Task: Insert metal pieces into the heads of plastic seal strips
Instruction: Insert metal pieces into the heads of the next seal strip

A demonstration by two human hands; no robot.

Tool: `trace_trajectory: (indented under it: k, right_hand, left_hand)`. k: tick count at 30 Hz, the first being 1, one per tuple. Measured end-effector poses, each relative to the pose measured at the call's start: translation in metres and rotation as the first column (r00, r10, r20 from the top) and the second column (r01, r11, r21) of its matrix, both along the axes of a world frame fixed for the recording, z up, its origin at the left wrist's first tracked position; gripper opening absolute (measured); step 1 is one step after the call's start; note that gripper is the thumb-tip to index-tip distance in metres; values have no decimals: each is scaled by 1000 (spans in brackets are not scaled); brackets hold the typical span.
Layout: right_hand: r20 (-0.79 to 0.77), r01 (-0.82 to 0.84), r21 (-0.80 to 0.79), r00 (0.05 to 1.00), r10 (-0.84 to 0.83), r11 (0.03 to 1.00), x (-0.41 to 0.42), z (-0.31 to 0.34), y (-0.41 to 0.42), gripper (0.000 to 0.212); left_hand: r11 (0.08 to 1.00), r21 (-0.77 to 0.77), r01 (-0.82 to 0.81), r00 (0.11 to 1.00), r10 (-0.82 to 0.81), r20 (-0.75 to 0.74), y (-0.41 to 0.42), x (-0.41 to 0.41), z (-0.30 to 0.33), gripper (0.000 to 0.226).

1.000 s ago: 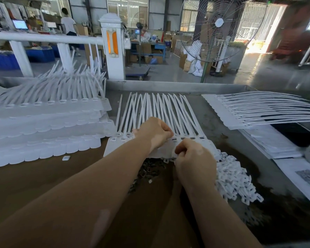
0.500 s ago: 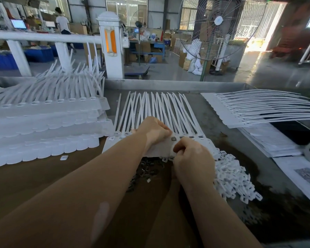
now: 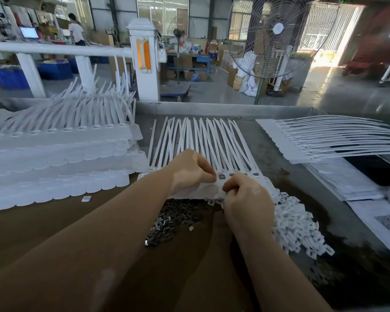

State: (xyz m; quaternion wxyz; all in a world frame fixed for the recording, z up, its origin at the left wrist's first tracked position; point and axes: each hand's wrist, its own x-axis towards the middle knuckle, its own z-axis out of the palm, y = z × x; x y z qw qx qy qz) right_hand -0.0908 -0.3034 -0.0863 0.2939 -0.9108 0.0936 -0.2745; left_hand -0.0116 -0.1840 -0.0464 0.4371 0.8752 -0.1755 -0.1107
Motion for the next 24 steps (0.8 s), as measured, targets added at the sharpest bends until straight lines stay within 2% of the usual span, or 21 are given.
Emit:
trace_trajectory:
  k: [3,6,9,12,15,19,24]
  right_hand:
    - [-2,4,-3,1000,-4,1000,1,0,0,19]
    - [-5,5,-9,1000,-5,1000,2,0,0,20]
    - [-4,7,1,1000,-7,1000,1,-1,0,19]
    - [-4,1,-2,1000,-1,1000,1,0,1,18]
    - [-2,-2,-13,1000,1,1000,1,1,1,19]
    - [-10,3,-15,1000,-3,1000,1,0,0,19]
    - [-4,9,-7,1000,-9,1000,1,-1,1,20]
  left_hand:
    - [996,92,8,984,-24,174,-3,-1,-4,26]
    - [931,364,-15,931,-120,345,-7,-1,-10,43]
    - [811,585,-27,887,-251,388,-7,0,-12,51]
    - [750,661,-34,869,-305,390,-6,1,-12,56]
    - [763,645,-34,865,-301,401,-7,1,-11,56]
    - [869,494,-21,888,-210,408,-6,0,-12,37]
    - [931,358,-62,905,-98,413,-14,1,-14,19]
